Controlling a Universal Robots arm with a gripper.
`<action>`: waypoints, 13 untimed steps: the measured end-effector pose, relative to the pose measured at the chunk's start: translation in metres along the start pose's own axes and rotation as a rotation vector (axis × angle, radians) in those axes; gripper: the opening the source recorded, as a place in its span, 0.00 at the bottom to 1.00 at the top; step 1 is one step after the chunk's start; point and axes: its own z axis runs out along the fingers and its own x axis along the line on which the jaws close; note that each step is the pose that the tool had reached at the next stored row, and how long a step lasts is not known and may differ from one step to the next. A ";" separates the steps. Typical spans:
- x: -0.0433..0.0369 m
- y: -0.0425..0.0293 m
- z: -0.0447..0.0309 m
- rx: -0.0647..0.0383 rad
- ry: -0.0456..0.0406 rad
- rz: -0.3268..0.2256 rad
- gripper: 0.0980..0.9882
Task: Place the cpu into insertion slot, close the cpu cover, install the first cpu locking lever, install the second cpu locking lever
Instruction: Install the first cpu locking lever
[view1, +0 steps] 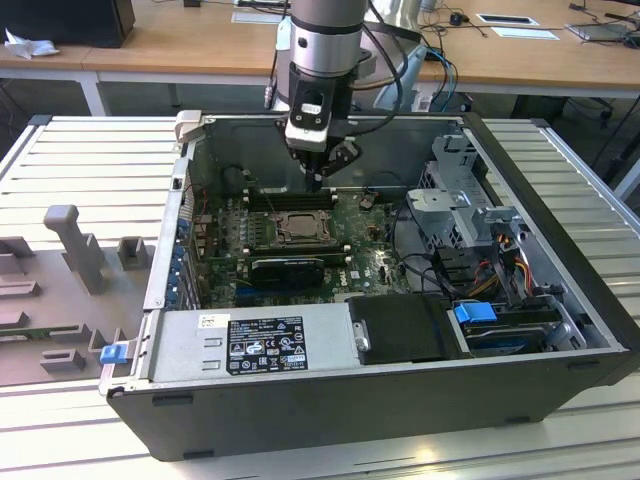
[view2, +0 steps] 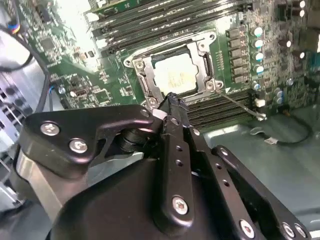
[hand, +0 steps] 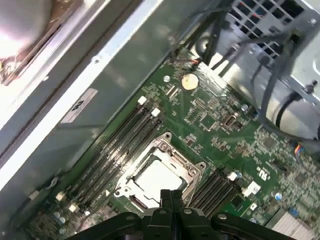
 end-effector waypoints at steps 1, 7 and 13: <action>0.0000 0.0000 0.0002 0.000 0.0003 -0.070 0.01; 0.0000 0.0000 0.0008 -0.001 -0.0015 -0.217 0.01; 0.0000 0.0000 0.0011 0.000 -0.0012 -0.339 0.01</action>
